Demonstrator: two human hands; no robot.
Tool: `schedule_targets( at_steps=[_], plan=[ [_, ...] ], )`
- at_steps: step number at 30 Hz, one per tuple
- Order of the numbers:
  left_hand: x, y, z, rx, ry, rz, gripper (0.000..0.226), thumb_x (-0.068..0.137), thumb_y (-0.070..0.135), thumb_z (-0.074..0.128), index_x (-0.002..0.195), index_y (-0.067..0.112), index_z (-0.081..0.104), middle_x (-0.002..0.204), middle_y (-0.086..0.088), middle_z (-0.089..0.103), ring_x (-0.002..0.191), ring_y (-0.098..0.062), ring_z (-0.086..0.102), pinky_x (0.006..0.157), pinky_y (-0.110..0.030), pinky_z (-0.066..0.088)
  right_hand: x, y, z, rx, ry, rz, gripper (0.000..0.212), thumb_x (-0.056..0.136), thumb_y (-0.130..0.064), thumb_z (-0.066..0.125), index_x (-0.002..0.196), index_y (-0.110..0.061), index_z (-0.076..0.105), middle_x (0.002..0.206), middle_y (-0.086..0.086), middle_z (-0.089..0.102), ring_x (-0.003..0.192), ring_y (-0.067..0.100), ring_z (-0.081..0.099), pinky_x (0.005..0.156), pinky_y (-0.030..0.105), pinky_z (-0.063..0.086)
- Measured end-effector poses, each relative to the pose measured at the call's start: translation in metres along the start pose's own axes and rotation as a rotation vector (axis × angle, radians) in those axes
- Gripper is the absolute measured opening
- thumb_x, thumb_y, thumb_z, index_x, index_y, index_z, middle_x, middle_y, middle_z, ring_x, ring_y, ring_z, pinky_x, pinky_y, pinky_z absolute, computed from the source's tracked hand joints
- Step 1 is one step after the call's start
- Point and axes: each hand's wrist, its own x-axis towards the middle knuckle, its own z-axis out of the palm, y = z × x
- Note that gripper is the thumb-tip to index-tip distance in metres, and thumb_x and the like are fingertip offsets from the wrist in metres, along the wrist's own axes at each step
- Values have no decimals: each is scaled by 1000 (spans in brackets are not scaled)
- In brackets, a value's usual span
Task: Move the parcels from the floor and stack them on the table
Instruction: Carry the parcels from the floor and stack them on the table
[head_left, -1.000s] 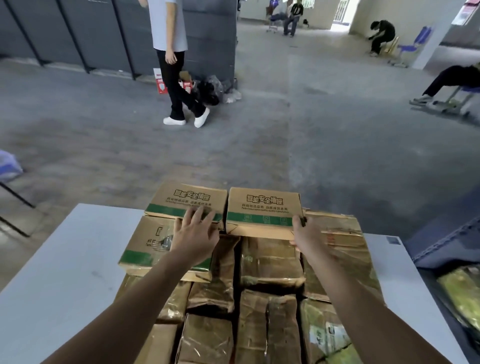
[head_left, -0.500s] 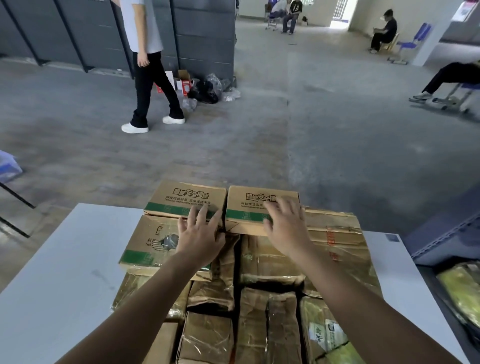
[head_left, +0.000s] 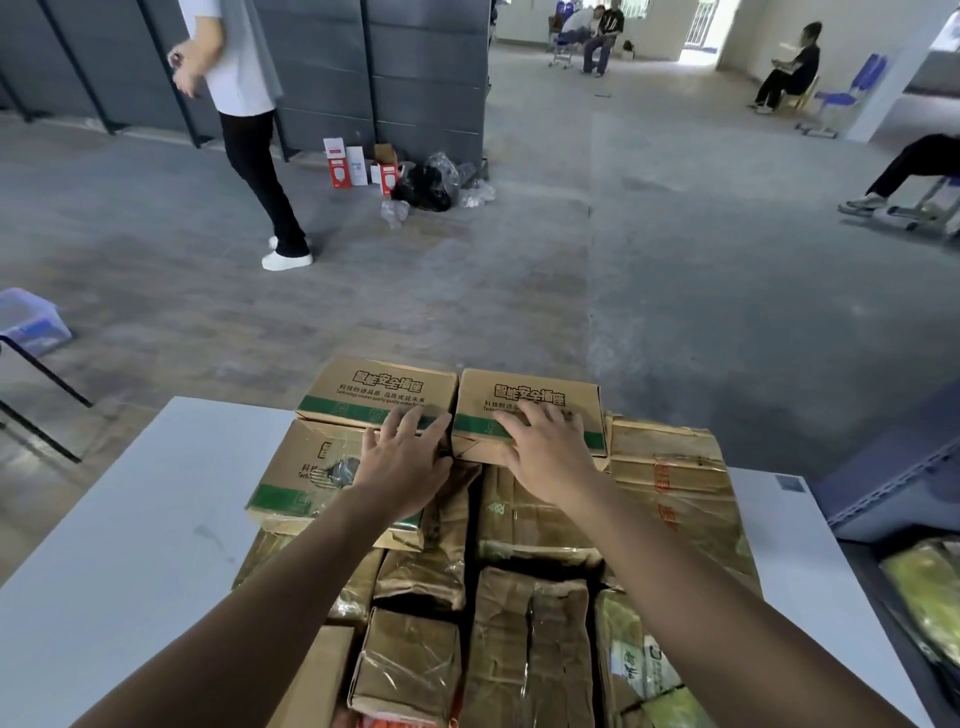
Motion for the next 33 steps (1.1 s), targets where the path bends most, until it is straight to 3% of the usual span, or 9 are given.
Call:
schedule_targets(
  at_steps=[7,11,19,23,27,33],
  plan=[
    [-16,4,-17,-123,84,-72,54,97,40,38,147,26,25,152,-6,28,142,-25,20,113,-52,27,-4,-16,-8,211,153,-127,44,102,-32,40,144,-23,40,146,1,42,135,24,36,111,42,35],
    [-38,-2,-20,-174,115,-170,59,96,41,43,149,26,22,154,-5,25,142,-26,20,113,-52,28,-3,-43,-10,375,194,-239,41,101,-30,42,141,-19,45,140,1,49,125,21,48,96,37,48],
    [-107,-42,-35,-213,221,-355,56,97,40,45,148,23,28,150,-10,34,139,-30,26,110,-50,33,-18,-119,-20,433,167,-444,41,100,-29,45,140,-18,46,134,2,53,115,19,54,86,32,50],
    [-166,-81,-45,-252,289,-463,56,97,36,48,147,19,30,149,-11,36,138,-31,28,111,-45,31,-24,-184,-31,419,124,-511,41,100,-32,42,139,-21,46,135,2,51,116,20,51,83,32,45],
    [-241,-132,-48,-324,359,-577,56,95,31,51,146,16,33,147,-10,39,136,-30,32,111,-41,30,-43,-268,-30,524,34,-603,39,100,-29,43,137,-19,48,138,5,50,122,22,51,98,36,44],
    [-374,-215,-48,-391,445,-763,52,92,22,56,141,11,41,141,-14,45,131,-32,39,107,-36,30,-97,-415,-4,592,-133,-656,38,99,-30,46,136,-22,49,136,5,51,115,22,55,98,37,46]
  ],
)
